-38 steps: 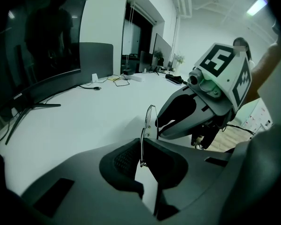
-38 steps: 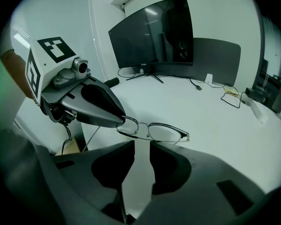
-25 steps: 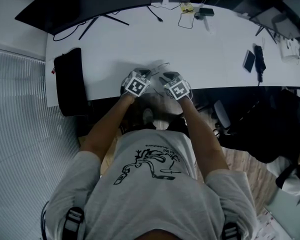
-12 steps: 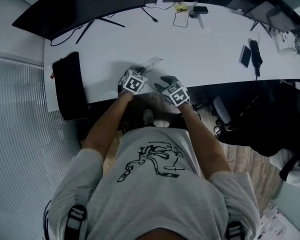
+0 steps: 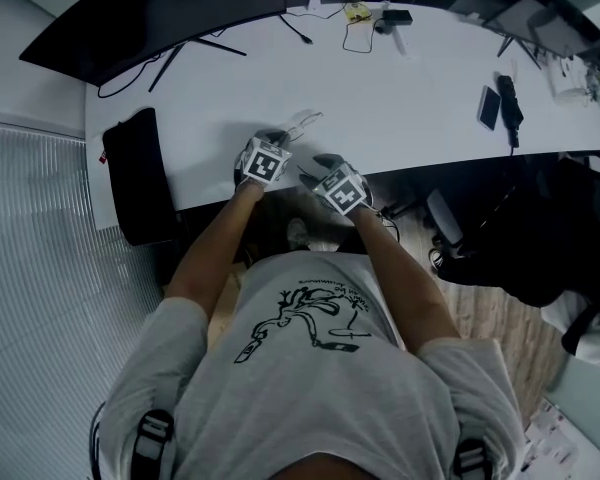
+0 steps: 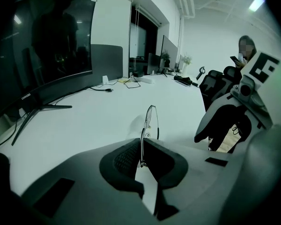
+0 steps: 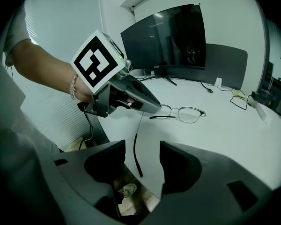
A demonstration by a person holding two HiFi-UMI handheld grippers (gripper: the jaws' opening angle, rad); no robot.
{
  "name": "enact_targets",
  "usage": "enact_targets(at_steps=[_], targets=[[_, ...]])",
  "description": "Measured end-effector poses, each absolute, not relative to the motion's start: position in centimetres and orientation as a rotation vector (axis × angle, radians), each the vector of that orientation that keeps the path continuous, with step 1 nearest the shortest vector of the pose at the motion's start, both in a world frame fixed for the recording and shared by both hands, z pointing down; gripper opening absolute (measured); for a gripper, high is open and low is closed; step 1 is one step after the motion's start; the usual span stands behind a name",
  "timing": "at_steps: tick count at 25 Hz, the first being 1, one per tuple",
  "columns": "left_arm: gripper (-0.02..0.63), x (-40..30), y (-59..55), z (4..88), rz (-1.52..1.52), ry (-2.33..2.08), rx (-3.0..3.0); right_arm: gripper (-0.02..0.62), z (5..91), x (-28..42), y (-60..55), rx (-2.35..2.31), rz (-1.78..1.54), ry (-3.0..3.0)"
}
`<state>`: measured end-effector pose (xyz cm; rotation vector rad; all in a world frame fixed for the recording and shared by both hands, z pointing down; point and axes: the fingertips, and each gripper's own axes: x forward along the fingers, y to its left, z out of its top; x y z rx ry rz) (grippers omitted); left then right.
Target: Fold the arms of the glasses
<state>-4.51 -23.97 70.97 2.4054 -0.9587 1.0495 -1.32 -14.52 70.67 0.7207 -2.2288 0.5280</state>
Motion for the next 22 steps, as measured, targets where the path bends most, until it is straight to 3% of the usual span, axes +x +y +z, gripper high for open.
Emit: enact_targets(at_steps=[22], targets=[[0.037, -5.2, -23.4, 70.1, 0.981, -0.904, 2.366, 0.167, 72.3, 1.2, -16.6, 0.771, 0.508, -2.133]])
